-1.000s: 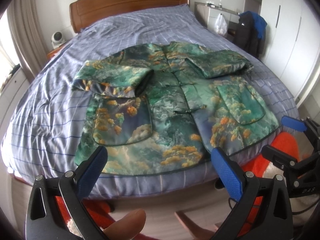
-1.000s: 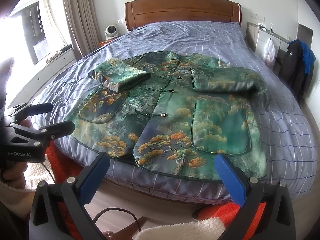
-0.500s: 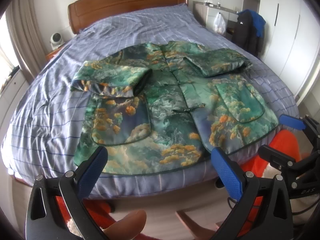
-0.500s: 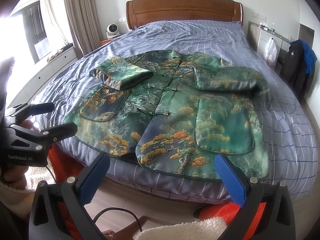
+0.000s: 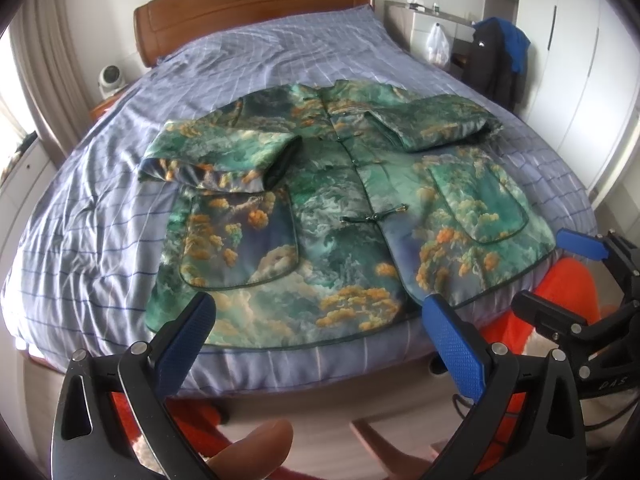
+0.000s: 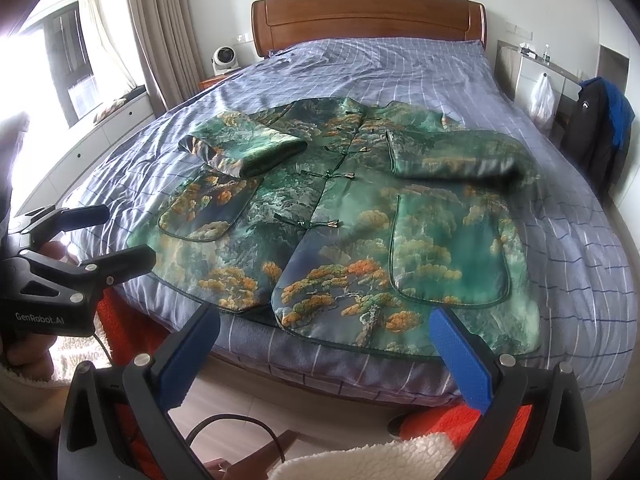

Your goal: Fold large clothes

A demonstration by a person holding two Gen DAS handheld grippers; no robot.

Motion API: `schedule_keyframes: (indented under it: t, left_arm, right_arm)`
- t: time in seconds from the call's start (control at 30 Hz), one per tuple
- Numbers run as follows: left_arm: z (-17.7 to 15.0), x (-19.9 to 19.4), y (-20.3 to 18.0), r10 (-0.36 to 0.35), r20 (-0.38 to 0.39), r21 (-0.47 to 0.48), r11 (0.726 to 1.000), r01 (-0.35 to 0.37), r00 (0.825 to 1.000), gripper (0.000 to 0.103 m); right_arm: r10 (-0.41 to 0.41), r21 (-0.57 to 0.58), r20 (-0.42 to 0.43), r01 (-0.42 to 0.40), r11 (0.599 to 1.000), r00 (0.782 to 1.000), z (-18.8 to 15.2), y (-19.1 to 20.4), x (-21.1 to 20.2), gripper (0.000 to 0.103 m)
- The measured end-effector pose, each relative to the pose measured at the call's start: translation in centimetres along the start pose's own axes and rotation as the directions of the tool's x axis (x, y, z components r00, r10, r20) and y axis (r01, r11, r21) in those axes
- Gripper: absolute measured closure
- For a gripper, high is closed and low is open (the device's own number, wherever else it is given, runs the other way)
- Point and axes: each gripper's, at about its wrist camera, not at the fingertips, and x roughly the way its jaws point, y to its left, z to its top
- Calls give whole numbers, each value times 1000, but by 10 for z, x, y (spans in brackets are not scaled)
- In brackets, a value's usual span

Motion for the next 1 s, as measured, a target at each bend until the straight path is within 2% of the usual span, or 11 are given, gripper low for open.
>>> schedule_keyframes:
  t: [0.8,1.0]
  left_arm:
    - [-1,-5,2,1,30,-2,1000,-1,1000,0]
    - [-1,0,2,0,12,-5,1000,0,1000,0]
  right_arm:
    - [-11,8,-19,11,1000,1000,0,2,4,0]
    - [-10,-17,-11,10,1000,1000,1,6,3,0]
